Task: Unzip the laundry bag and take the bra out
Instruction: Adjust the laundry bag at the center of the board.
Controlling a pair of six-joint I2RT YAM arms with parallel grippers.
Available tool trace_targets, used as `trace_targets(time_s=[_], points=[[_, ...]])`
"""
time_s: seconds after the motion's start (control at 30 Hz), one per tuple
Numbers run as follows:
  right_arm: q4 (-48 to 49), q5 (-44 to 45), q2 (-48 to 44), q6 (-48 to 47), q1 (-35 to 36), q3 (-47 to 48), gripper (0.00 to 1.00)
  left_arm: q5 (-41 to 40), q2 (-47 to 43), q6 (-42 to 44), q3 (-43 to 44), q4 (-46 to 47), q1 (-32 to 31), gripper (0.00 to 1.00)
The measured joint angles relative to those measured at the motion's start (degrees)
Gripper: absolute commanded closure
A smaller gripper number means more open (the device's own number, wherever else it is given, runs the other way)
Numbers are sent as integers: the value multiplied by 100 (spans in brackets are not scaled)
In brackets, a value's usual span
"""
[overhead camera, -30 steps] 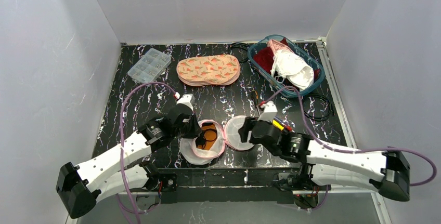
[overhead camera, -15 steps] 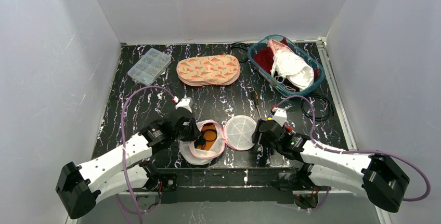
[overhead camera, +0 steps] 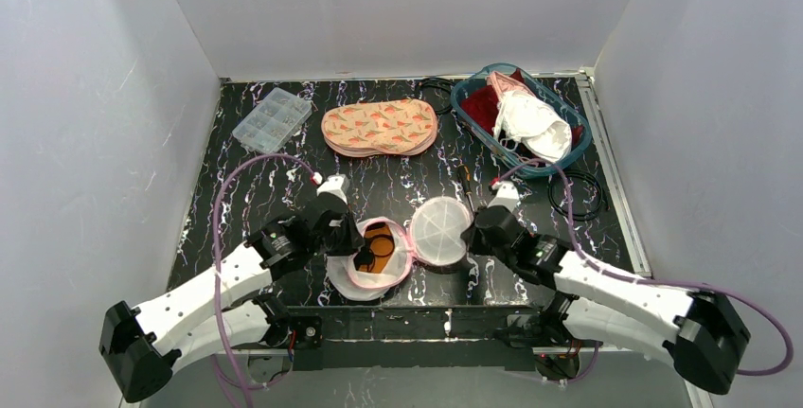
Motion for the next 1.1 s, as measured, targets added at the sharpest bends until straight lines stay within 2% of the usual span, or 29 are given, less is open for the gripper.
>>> trace_targets(time_s=[0.07, 0.17, 0.3, 0.4, 0.5, 0.8, 0.93, 1.1], points=[[-452, 142, -238, -232, 0, 455, 99, -2, -44, 50, 223, -136, 0, 100], [-1204, 448, -428, -772, 0, 1617, 99, -4, -59, 149, 671, -299, 0, 100], [-2000, 761, -350, -1377, 0, 3222, 99, 22, 94, 291, 1528, -518, 0, 100], [-2430, 938, -284, -1663, -4, 3926, 99, 33, 177, 358, 1867, -461, 0, 100], [-2730, 994, -358, -1801, -4, 3971, 99, 15, 170, 367, 1766, -400, 0, 100], [-3158, 855, -807, -1770, -4, 2920, 99, -107, 415, 361, 581, -216, 9, 100], [-3187, 866, -857, -1797, -4, 3045, 99, -107, 470, 400, 634, -160, 9, 100], [-3318, 966, -831, -1915, -4, 3598, 99, -101, 520, 531, 1259, -149, 9, 100]])
